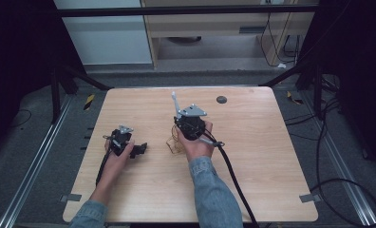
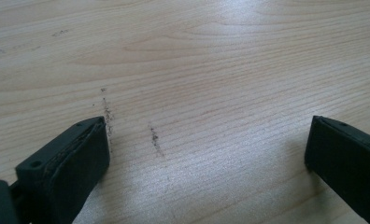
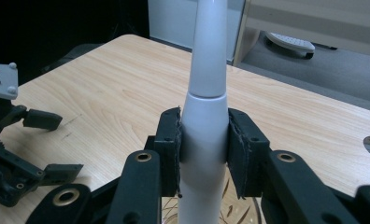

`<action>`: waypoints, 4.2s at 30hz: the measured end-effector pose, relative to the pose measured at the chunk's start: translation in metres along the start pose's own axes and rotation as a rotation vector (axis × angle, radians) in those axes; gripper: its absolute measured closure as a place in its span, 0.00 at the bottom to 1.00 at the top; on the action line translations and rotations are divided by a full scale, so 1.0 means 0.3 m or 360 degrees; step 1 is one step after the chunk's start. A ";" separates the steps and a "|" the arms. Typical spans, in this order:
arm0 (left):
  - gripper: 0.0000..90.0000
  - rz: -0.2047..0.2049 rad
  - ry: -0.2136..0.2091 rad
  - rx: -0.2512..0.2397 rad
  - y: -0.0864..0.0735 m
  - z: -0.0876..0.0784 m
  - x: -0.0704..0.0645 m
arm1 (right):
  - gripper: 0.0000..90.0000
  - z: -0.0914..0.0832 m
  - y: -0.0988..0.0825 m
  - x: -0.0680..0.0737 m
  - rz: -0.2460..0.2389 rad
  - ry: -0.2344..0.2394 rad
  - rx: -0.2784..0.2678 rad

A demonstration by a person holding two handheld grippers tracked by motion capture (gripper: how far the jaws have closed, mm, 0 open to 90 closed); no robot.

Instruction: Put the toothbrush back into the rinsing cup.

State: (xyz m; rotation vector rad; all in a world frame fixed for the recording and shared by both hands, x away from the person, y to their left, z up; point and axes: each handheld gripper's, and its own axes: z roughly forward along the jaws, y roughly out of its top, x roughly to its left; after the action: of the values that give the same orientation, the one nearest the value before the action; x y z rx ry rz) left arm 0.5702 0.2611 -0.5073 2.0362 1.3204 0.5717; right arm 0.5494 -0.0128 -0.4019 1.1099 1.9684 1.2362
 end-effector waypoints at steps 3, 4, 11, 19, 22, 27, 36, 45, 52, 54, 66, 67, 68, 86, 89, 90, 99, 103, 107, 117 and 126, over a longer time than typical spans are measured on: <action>0.00 0.0000 0.0000 0.0000 0.000 0.000 0.000 | 0.75 0.005 -0.006 0.005 -0.0004 0.0008 0.0008; 0.00 0.0000 0.0000 0.0000 0.000 0.000 0.000 | 0.75 0.007 -0.008 0.006 -0.0002 0.0010 0.0012; 0.00 0.0000 0.0000 0.0000 0.000 0.000 0.000 | 0.75 0.013 -0.017 0.007 0.0001 0.0018 0.0033; 0.00 0.0000 0.0000 0.0000 0.000 0.000 0.000 | 0.75 0.019 -0.023 0.011 0.0004 0.0024 0.0045; 0.00 0.0000 0.0000 0.0000 0.000 0.000 0.000 | 0.75 0.022 -0.025 0.010 0.0006 0.0024 0.0055; 0.00 0.0000 0.0000 0.0000 0.000 0.000 0.000 | 0.75 0.030 -0.029 0.008 0.0009 0.0029 0.0074; 0.00 -0.0001 0.0000 0.0000 0.000 0.000 0.000 | 0.75 0.040 -0.032 0.008 0.0009 0.0034 0.0100; 0.00 0.0000 0.0000 0.0000 0.000 0.000 0.000 | 0.75 0.048 -0.035 0.009 0.0011 0.0035 0.0110; 0.00 0.0000 0.0000 0.0000 0.000 0.000 0.000 | 0.75 0.054 -0.031 0.005 0.0008 0.0035 0.0123; 0.00 0.0000 0.0000 0.0000 0.000 0.000 0.000 | 0.75 0.056 -0.029 0.006 0.0010 0.0036 0.0132; 0.00 0.0001 -0.0002 0.0000 0.001 0.000 0.000 | 0.74 0.075 -0.017 0.004 0.0000 0.0042 0.0163; 0.00 0.0002 -0.0002 0.0001 0.001 0.000 0.001 | 0.74 0.075 -0.017 0.004 -0.0003 0.0044 0.0163; 0.00 0.0002 -0.0003 0.0001 0.001 0.000 0.001 | 0.74 0.076 -0.016 0.004 -0.0006 0.0043 0.0165; 0.00 0.0003 -0.0004 0.0000 0.001 0.000 0.001 | 0.74 0.085 -0.010 0.005 -0.0004 0.0054 0.0191; 0.00 0.0003 -0.0004 0.0001 0.001 0.000 0.001 | 0.73 0.085 -0.010 0.005 -0.0004 0.0055 0.0193; 0.00 0.0003 -0.0004 0.0001 0.001 0.000 0.001 | 0.73 0.085 -0.010 0.004 -0.0003 0.0056 0.0194; 0.00 0.0004 -0.0004 0.0000 0.001 0.000 0.001 | 0.72 0.084 -0.009 0.005 0.0000 0.0060 0.0201; 0.00 0.0004 -0.0004 0.0001 0.001 0.001 0.001 | 0.71 0.081 -0.007 0.010 0.0002 0.0063 0.0202; 0.00 0.0004 -0.0004 0.0000 0.001 0.001 0.001 | 0.71 0.080 -0.008 0.012 -0.0007 0.0061 0.0204; 0.00 0.0005 -0.0005 0.0001 0.001 0.001 0.001 | 0.68 0.069 -0.002 0.009 -0.0019 0.0050 0.0202; 0.00 0.0006 -0.0005 0.0001 0.001 0.001 0.001 | 0.67 0.057 0.003 0.006 -0.0039 0.0042 0.0211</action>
State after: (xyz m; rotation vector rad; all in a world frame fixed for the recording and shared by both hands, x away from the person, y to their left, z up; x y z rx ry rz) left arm 0.5706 0.2613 -0.5072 2.0394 1.3155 0.5696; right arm 0.5621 -0.0034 -0.4083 1.1349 2.1036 1.1266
